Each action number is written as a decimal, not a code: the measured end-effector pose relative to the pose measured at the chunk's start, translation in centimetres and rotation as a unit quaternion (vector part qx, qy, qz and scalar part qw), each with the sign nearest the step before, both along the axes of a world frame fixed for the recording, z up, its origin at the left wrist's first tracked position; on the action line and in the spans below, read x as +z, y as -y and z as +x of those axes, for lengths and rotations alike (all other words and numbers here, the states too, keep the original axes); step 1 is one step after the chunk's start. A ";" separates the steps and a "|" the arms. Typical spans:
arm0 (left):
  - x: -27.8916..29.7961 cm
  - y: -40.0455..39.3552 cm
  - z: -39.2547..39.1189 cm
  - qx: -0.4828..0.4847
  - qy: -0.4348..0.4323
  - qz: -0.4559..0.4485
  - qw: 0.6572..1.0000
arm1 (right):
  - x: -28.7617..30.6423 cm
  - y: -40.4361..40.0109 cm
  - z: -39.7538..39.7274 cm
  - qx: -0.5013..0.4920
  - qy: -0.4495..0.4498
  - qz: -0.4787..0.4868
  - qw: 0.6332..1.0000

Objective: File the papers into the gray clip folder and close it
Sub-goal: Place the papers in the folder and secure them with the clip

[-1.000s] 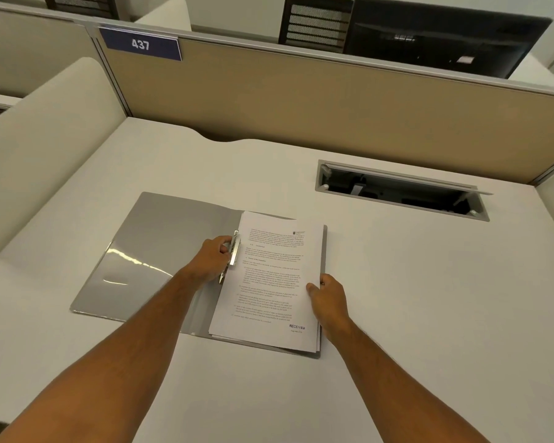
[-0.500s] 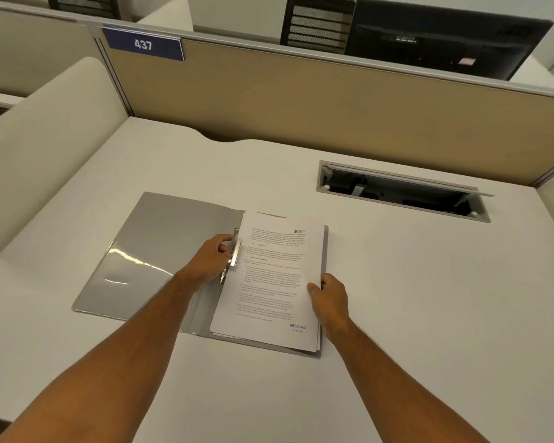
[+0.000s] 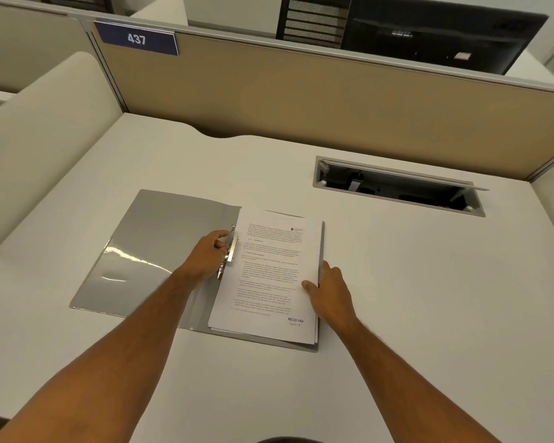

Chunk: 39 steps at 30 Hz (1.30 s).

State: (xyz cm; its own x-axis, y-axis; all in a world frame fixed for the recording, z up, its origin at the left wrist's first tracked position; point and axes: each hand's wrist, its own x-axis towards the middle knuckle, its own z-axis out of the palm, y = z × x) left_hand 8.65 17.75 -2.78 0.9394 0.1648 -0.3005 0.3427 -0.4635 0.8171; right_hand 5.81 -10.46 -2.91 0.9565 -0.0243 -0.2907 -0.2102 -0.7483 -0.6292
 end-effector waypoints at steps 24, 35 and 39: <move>-0.7 4.0 -12.9 0.090 0.077 0.127 0.985 | -2.8 3.5 -13.2 0.126 0.210 -0.080 0.966; -1.5 4.8 -17.7 0.051 0.032 0.150 0.987 | -2.9 2.7 -13.6 0.073 0.203 -0.042 0.976; -1.6 4.9 -17.6 0.053 0.033 0.152 0.986 | -2.9 2.6 -13.6 0.062 0.184 -0.028 0.981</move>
